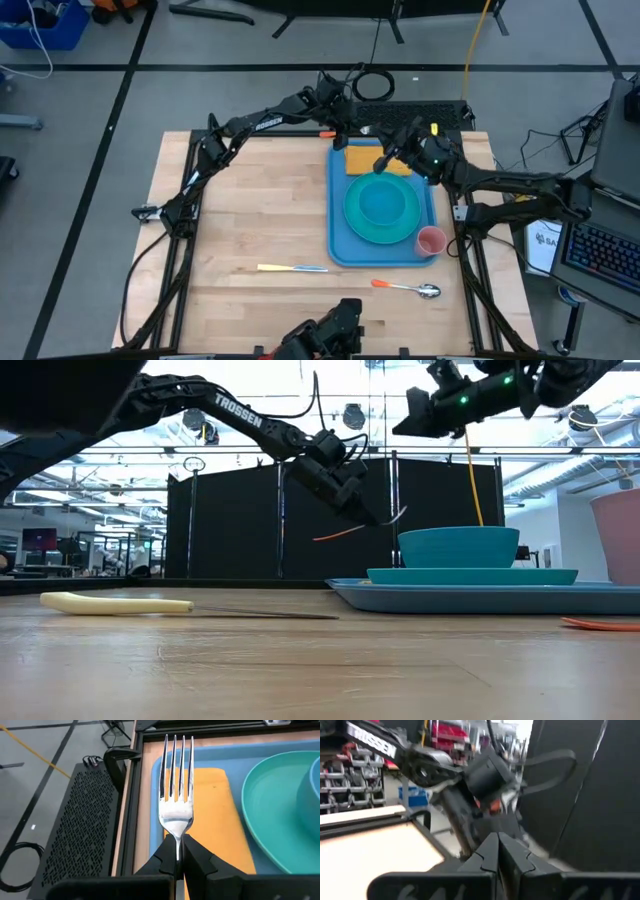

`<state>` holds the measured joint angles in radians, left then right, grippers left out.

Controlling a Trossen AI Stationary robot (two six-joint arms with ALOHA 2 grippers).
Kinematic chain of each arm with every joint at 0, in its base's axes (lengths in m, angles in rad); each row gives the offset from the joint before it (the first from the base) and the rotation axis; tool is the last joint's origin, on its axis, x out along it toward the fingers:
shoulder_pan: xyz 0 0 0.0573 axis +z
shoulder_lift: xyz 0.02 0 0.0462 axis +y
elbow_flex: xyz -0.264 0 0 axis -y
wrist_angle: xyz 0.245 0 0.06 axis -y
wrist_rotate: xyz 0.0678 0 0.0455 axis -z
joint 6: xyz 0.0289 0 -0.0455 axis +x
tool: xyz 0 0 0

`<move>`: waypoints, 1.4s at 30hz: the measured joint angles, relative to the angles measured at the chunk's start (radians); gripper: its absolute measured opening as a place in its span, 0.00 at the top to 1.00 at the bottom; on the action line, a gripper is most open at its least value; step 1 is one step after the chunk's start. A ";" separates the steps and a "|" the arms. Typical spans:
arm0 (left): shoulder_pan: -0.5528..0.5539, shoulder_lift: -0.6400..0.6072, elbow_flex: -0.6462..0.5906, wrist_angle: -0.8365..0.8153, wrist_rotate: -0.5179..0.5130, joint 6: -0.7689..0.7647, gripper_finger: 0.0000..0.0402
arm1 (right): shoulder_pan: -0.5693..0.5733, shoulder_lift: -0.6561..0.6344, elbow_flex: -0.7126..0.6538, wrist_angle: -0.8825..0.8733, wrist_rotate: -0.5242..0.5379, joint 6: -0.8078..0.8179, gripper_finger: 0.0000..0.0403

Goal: Set up tray
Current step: Put the orange fork on the yellow table napkin on the blue serving tray

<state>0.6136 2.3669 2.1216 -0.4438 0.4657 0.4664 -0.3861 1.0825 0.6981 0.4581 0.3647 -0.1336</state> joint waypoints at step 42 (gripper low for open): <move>-0.028 0.000 -0.001 0.052 -0.076 0.052 0.97 | -0.658 0.073 0.032 -0.369 -0.913 0.665 0.51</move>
<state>0.5855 2.3665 2.1208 -0.3915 0.3901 0.5182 -1.0438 1.1556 0.7303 0.0891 -0.5488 0.5312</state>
